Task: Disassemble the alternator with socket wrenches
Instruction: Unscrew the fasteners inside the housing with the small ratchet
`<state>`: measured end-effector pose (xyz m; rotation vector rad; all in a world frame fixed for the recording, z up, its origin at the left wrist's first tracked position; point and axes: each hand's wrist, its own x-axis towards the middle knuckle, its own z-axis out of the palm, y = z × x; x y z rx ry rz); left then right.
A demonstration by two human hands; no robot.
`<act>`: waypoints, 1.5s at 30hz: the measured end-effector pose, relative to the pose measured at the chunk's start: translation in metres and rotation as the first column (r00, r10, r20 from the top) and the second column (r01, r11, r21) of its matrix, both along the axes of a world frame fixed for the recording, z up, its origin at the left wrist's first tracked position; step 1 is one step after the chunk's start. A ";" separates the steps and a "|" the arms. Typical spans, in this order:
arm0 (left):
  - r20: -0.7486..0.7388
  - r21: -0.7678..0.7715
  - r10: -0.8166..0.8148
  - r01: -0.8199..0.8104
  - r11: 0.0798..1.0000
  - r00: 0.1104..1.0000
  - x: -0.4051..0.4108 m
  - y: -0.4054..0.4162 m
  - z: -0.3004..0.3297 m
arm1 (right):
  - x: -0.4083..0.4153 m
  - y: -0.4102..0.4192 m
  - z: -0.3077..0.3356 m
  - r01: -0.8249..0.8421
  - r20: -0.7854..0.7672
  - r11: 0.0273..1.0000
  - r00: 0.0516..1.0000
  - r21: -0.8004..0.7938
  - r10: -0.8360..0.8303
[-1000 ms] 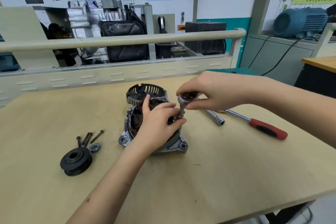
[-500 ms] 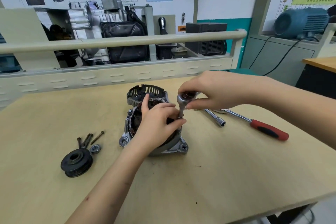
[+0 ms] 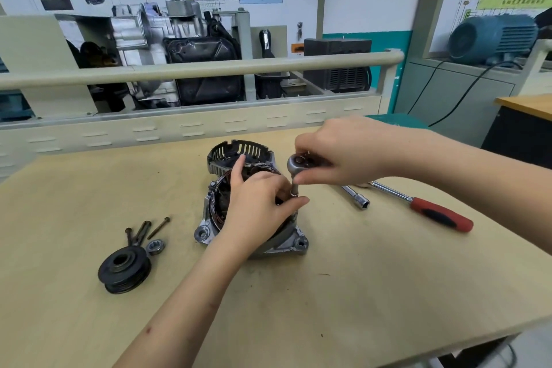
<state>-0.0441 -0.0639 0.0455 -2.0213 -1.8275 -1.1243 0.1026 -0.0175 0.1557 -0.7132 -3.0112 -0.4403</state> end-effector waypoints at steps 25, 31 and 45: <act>0.014 -0.011 -0.095 0.095 0.995 0.995 -0.002 -0.002 -0.001 | 0.004 0.000 0.000 -0.014 -0.024 0.998 1.000 -0.063 0.012; -0.039 0.022 0.037 -0.036 0.999 0.999 -0.001 0.003 0.000 | -0.004 0.001 -0.002 0.014 -0.043 0.998 0.999 0.057 -0.011; 0.030 0.030 -0.025 0.024 0.999 0.999 -0.003 -0.003 0.001 | -0.002 0.006 -0.001 -0.029 -0.084 0.997 0.996 -0.069 0.023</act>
